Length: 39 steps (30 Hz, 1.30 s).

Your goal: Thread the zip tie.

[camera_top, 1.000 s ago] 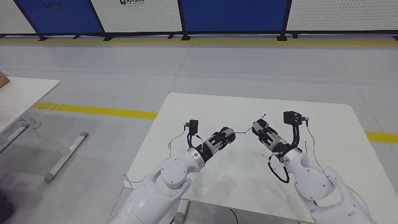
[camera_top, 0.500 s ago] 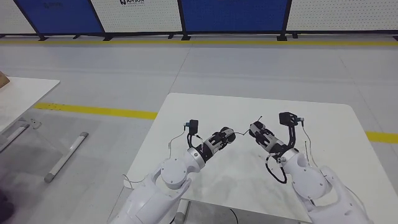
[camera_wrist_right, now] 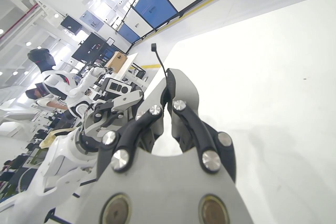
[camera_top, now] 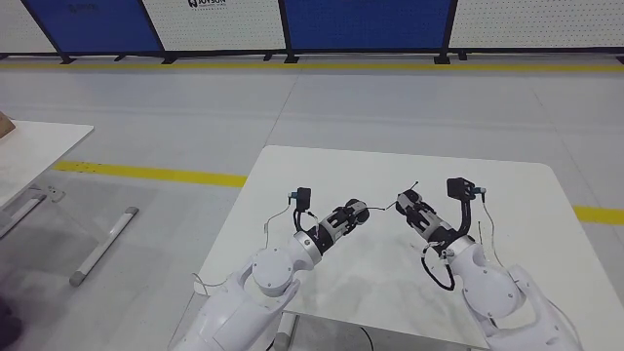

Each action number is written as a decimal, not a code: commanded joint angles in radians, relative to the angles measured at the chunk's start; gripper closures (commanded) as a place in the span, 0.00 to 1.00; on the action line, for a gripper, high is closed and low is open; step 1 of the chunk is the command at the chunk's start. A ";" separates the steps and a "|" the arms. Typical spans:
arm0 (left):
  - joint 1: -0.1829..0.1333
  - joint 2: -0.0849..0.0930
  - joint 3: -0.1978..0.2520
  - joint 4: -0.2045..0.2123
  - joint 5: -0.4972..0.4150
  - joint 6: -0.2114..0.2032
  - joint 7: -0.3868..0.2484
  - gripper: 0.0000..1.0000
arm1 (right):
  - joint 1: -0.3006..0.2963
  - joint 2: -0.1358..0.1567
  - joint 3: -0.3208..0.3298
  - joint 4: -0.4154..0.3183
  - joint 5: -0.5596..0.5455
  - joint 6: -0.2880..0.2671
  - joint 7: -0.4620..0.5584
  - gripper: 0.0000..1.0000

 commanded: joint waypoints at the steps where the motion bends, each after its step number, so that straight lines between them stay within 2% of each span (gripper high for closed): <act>1: 0.000 0.000 0.000 0.000 0.000 0.000 0.000 1.00 | 0.000 -0.002 0.000 -0.001 -0.003 0.001 0.002 1.00; 14: 0.000 0.000 0.000 0.000 0.000 0.000 0.000 1.00 | 0.008 -0.016 -0.007 0.021 -0.014 0.008 0.006 1.00; 24: 0.000 0.000 0.000 0.000 0.000 0.000 0.000 1.00 | -0.011 -0.019 0.020 0.000 -0.019 -0.001 -0.001 1.00; 39: 0.000 0.000 0.000 0.000 0.000 0.000 0.000 1.00 | -0.002 -0.034 0.002 0.022 -0.045 0.003 0.009 1.00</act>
